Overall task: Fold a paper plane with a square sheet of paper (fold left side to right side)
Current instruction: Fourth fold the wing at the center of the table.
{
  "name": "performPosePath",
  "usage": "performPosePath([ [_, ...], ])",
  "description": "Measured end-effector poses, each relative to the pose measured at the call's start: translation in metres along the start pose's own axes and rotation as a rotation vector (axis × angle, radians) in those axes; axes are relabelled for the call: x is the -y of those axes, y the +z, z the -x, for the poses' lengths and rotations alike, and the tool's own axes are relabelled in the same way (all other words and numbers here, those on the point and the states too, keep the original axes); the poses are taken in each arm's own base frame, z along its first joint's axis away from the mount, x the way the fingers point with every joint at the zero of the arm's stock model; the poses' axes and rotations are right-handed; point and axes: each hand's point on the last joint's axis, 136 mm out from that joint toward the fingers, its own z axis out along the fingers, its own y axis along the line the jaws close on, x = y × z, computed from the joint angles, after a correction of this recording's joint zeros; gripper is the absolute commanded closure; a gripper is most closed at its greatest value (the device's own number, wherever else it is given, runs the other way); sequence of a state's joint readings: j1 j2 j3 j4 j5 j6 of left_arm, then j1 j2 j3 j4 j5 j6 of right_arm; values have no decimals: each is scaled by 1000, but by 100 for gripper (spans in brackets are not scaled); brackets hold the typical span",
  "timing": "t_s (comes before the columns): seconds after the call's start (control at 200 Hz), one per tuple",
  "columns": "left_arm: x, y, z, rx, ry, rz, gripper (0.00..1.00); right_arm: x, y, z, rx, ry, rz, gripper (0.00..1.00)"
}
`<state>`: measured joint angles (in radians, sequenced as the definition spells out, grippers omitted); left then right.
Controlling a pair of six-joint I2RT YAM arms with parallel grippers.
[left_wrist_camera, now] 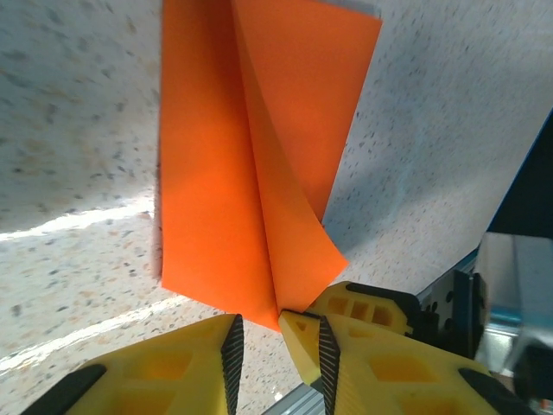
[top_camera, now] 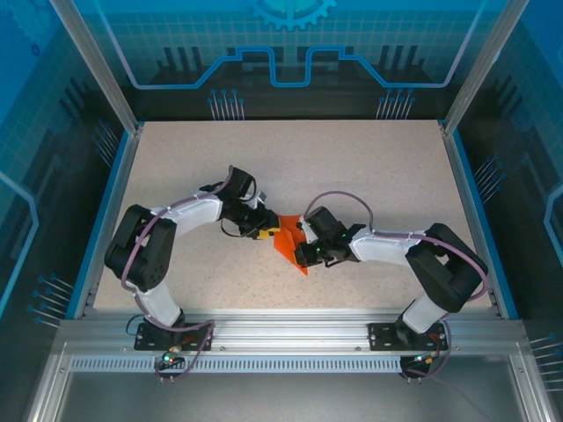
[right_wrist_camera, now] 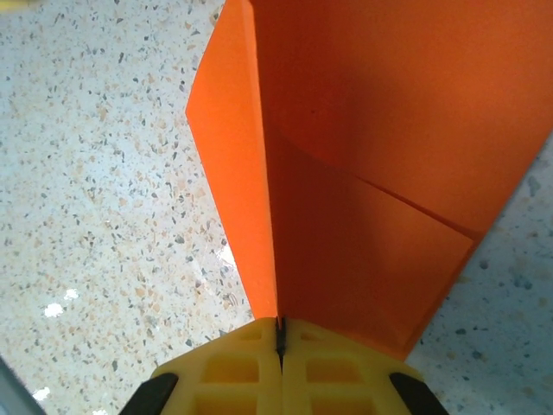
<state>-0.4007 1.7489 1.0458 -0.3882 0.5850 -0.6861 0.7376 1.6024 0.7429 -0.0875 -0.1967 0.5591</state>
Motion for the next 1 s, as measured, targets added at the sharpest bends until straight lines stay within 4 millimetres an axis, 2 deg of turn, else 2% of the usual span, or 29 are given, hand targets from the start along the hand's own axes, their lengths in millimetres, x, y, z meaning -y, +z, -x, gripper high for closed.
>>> performPosePath([
  [0.205, -7, 22, -8, -46, -16, 26, 67, -2, 1, 0, 5, 30, 57, 95],
  [0.41, -7, 38, -9, -74, -19, 42, 62, -3, 1, 0, 6, 49, 82, 95],
  [0.645, -3, 46, -7, -81, -18, 43, 61, -1, 0, 0, 10, 75, 103, 94],
  [1.0, -8, 53, -2, -85, -37, 64, 60, 1, -2, 2, 9, 107, 141, 93],
])
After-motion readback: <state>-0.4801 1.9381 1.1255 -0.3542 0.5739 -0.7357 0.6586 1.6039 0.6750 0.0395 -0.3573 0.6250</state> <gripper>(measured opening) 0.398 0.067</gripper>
